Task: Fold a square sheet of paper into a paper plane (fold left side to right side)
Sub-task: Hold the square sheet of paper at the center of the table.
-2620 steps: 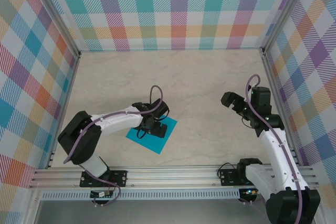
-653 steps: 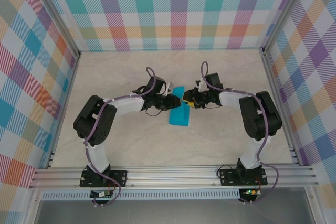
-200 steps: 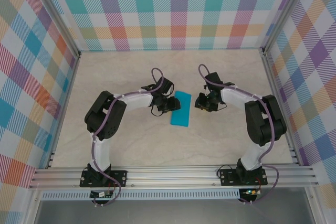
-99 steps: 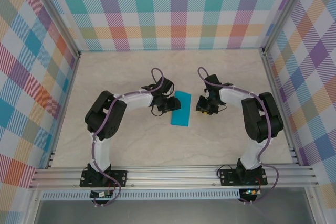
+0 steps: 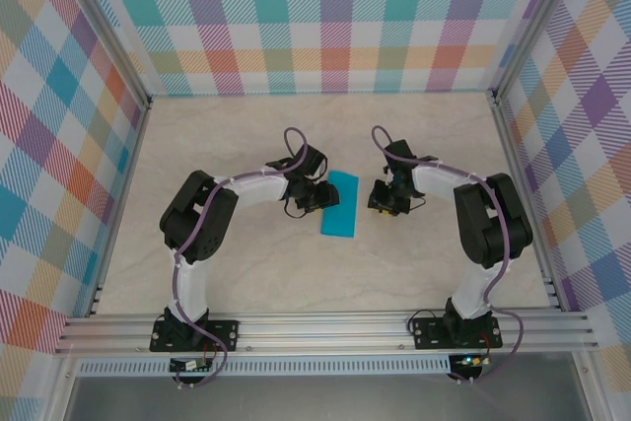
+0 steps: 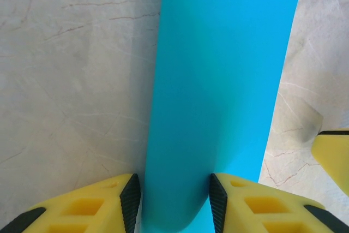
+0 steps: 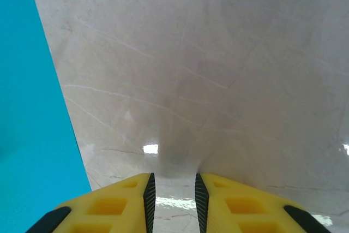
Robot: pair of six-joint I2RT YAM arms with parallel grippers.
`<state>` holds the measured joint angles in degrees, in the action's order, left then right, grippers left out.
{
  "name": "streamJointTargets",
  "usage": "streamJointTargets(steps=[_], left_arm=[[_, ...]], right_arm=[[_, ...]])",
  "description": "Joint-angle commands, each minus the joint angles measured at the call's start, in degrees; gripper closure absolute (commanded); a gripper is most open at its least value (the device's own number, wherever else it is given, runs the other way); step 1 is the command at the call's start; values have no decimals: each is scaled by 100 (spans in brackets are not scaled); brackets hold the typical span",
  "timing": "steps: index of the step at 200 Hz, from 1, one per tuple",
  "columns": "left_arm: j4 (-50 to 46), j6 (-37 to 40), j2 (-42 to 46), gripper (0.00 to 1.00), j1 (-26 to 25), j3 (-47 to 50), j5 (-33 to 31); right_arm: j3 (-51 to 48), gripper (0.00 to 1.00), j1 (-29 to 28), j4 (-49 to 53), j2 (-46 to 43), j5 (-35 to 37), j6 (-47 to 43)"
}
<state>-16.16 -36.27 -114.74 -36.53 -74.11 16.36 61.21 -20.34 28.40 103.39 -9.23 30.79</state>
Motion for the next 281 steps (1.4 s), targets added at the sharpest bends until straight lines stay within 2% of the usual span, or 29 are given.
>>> streamJointTargets(steps=[1,32,52,129,166,198,223,281], left_arm=[[-225,-16,-179,59,-46,-67,-169],[-229,-9,-163,59,-46,-52,-168],[-225,-15,-157,59,-45,-52,-176],[-229,-18,-153,59,-45,-49,-162],[-238,-12,-140,59,-47,-47,-161],[-253,-7,-129,59,-47,-52,-160],[-321,41,-15,59,-42,-72,-189],[-573,381,858,43,-3,-183,-346]], right_arm=[[-322,77,-40,-466,-299,-490,55],[-651,91,-40,-1409,-813,-911,270],[-662,97,-44,-1939,-681,-1403,463],[-248,99,-136,-2414,371,-1994,665],[-229,99,-150,-2240,528,-1809,609],[120,100,-163,-1283,875,-1446,454],[121,100,-191,-1039,1032,-1337,419],[91,100,-190,-834,1179,-1212,402]])
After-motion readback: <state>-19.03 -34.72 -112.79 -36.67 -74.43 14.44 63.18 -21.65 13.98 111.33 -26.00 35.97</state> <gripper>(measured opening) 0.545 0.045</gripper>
